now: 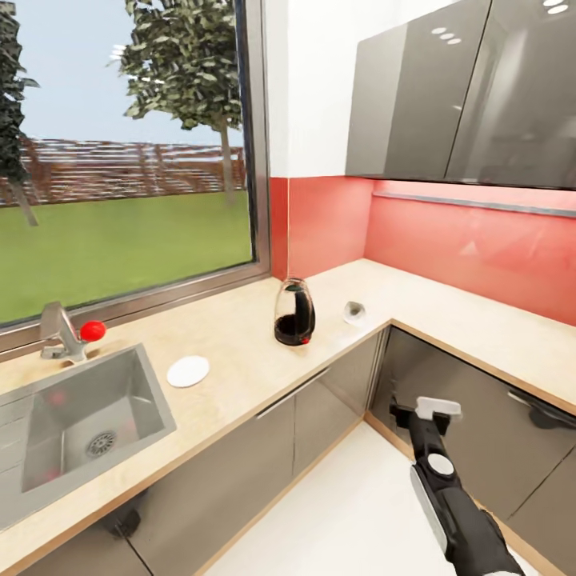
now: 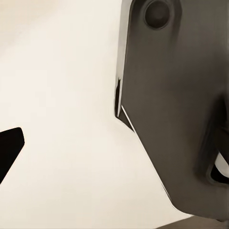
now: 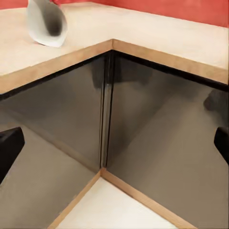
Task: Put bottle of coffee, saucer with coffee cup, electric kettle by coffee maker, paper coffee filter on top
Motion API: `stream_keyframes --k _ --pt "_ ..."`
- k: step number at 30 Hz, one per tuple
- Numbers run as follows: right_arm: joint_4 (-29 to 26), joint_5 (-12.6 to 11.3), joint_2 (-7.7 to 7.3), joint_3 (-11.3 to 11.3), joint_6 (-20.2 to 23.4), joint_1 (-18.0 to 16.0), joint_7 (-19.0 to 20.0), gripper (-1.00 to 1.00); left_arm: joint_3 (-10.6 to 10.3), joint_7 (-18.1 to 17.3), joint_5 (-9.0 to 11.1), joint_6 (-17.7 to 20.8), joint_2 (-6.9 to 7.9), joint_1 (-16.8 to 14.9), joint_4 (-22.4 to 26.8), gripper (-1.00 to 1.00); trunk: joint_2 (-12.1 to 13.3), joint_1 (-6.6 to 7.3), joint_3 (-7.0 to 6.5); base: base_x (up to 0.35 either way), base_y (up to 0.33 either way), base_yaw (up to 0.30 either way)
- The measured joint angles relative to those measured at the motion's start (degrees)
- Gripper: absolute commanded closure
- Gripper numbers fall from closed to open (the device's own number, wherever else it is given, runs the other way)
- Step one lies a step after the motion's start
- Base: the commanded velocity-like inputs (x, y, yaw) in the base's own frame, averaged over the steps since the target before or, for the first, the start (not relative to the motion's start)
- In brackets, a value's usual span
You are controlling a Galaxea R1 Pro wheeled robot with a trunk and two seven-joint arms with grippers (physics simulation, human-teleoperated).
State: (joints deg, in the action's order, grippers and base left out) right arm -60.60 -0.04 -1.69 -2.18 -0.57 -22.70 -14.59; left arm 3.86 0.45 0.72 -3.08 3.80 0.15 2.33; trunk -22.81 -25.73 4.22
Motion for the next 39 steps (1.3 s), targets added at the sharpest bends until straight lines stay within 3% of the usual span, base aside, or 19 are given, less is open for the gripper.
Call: stream_keyframes --k 2,5,11,19,39 --pt "-0.98 -0.01 0.10 0.12 3.86 -2.53 0.15 -1.00 0.00 0.02 0.06 0.00 -0.09 0.00 -0.03 -1.00 0.00 0.00 0.00 0.243 -0.208 0.000" --pt "-5.34 -0.03 0.36 0.90 6.27 -3.62 2.73 -1.00 0.00 0.04 0.12 0.00 -0.13 0.01 -0.04 -1.00 0.00 0.00 0.00 0.243 -0.208 0.000" --pt "-6.96 -0.07 0.52 4.57 6.83 -3.87 5.61 -1.00 0.10 0.04 0.22 0.14 -0.32 0.01 -0.01 -1.00 0.00 0.00 0.00 0.243 -0.208 0.000" --pt "-6.77 0.06 0.53 9.31 6.87 -3.88 5.84 -1.00 0.23 0.14 0.39 0.26 -0.64 0.01 0.05 -1.00 0.00 0.00 0.00 0.251 -0.208 0.000" --pt "-1.48 -0.12 0.54 9.66 6.78 -3.88 5.75 -1.00 0.24 0.13 0.40 0.27 -0.77 0.01 -0.02 -1.00 0.00 0.01 0.46 0.283 -0.198 0.061"
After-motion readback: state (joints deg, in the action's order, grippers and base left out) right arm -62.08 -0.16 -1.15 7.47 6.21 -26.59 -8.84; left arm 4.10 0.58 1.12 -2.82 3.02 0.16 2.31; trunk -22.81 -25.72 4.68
